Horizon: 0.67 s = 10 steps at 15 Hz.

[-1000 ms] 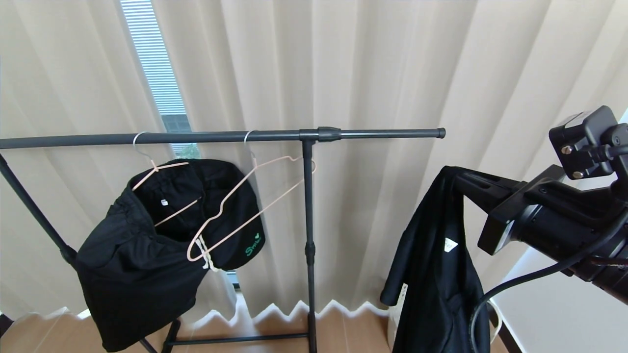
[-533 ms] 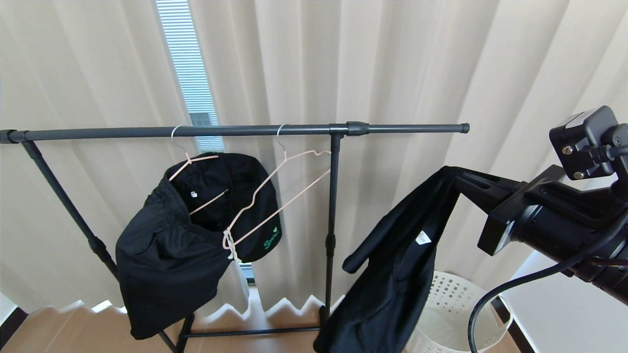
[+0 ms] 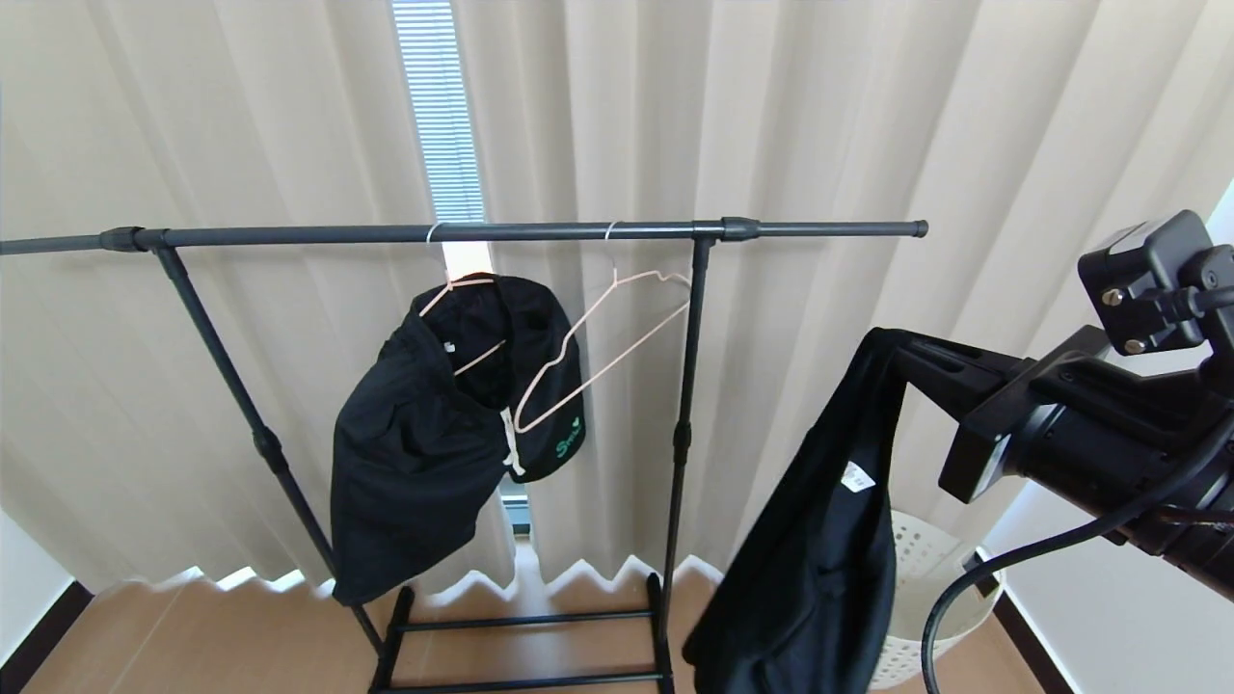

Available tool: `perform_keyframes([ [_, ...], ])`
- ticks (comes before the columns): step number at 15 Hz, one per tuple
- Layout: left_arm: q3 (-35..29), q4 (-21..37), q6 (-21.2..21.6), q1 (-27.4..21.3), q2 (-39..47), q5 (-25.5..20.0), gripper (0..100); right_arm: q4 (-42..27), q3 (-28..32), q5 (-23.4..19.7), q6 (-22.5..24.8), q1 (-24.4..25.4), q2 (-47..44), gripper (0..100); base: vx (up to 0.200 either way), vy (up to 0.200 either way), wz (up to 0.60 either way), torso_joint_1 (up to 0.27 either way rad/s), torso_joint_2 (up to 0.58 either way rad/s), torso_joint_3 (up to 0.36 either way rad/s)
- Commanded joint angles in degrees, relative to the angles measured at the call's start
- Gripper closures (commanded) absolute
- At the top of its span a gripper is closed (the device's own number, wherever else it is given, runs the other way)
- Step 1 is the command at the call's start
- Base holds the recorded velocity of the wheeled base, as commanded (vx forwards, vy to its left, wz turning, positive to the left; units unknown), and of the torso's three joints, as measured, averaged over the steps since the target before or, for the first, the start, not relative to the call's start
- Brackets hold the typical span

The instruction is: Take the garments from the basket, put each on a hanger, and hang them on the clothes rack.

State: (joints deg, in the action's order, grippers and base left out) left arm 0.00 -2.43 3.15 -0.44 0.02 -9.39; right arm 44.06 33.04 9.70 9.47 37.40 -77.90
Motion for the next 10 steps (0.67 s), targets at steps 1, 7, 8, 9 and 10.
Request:
perform_keyframes([
  [1,0.0,0.0,0.0,0.0,0.0,0.0,0,0.0,-0.1,0.0,0.0,0.0,-0.1,100,0.0,0.2,0.0,0.017,0.01,-0.002],
  [7,0.0,0.0,-0.2,0.0,0.0,0.1,0,0.0,-0.3,0.0,0.0,0.0,-0.1,100,-0.1,0.1,0.0,0.008,0.0,-0.002],
  [8,0.0,0.0,-0.2,0.0,0.0,0.1,0,0.0,-0.3,0.0,0.0,0.0,-0.3,100,-0.2,0.0,0.0,0.007,0.0,-0.002],
  [9,0.0,0.0,-0.2,0.0,0.0,0.1,0,0.1,-0.3,0.0,0.0,0.0,-0.6,100,-0.2,0.0,0.0,0.017,0.01,-0.002],
  [10,0.0,0.0,-0.1,0.0,0.0,0.1,0,0.0,-0.3,0.0,0.0,0.0,-0.7,100,-0.2,0.0,0.0,0.002,0.0,0.007],
])
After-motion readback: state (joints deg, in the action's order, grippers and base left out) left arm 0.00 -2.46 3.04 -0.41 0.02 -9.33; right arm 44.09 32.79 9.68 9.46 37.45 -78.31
